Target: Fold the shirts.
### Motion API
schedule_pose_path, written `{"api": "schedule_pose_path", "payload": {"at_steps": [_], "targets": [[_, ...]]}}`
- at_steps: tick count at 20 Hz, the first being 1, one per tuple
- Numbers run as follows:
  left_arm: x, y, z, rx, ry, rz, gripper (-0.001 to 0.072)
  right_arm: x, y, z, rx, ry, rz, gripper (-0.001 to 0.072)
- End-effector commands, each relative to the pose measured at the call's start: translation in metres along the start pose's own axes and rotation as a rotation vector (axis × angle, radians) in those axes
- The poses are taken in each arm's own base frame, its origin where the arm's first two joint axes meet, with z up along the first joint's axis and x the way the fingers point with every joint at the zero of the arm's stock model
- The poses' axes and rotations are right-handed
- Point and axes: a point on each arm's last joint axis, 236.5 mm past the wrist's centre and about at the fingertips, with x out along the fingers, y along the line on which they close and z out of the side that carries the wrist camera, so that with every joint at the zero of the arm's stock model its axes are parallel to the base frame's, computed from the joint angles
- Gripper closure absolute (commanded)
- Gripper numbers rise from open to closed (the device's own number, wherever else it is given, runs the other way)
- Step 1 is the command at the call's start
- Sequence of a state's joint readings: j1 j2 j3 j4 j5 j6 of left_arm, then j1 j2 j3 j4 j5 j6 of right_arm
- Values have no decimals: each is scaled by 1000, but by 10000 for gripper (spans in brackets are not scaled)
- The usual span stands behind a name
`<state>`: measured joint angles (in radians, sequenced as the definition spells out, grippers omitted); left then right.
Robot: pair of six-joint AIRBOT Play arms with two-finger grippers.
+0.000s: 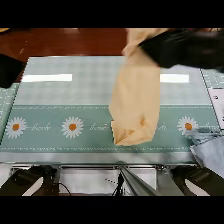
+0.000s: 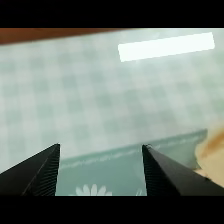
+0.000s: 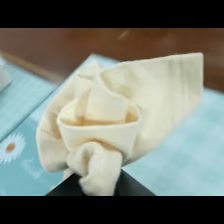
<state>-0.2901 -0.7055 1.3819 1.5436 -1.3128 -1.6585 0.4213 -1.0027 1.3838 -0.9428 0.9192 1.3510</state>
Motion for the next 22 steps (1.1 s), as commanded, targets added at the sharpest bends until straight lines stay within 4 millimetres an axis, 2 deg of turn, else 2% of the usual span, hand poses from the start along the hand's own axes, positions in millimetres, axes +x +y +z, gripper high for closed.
{"api": "schedule_pose_path", "payload": {"at_steps": [1, 3, 4, 5, 6, 7, 8, 10, 14, 15, 17, 19, 22], "targets": [[33, 6, -51, -4, 165, 17, 106, 96, 20, -65, 12, 187, 81, 676], [55, 6, -89, -13, 272, 10, 106, 133, 24, -99, 23, 259, 94, 665], [65, 3, -108, -23, 323, -6, 106, 146, 20, -113, 32, 293, 90, 514], [73, 0, -127, -35, 375, -23, 106, 152, 14, -121, 38, 314, 81, 298], [81, -2, -147, -45, 427, -33, 106, 151, 4, -121, 37, 322, 61, 220], [87, -3, -161, -43, 461, -40, 106, 143, -10, -116, 37, 322, 37, 220], [94, -4, -173, -29, 480, -53, 106, 129, -24, -110, 34, 325, 8, 220], [108, -2, -194, -30, 503, -51, 107, 84, -70, -98, -3, 352, -108, 220], [131, -2, -243, -54, 618, -63, 110, -49, -188, -93, -21, 448, -511, 220], [135, -7, -257, -73, 658, -97, 111, -80, -212, -95, 31, 456, -591, 220], [141, -22, -282, -165, 730, -188, 110, -125, -247, -105, 166, 451, -663, 220], [149, -26, -294, -290, 735, -245, 111, -148, -270, -120, 340, 385, -661, 220], [160, -5, -302, -476, 686, -248, 111, -154, -289, -143, 517, 271, -582, 220]]}}
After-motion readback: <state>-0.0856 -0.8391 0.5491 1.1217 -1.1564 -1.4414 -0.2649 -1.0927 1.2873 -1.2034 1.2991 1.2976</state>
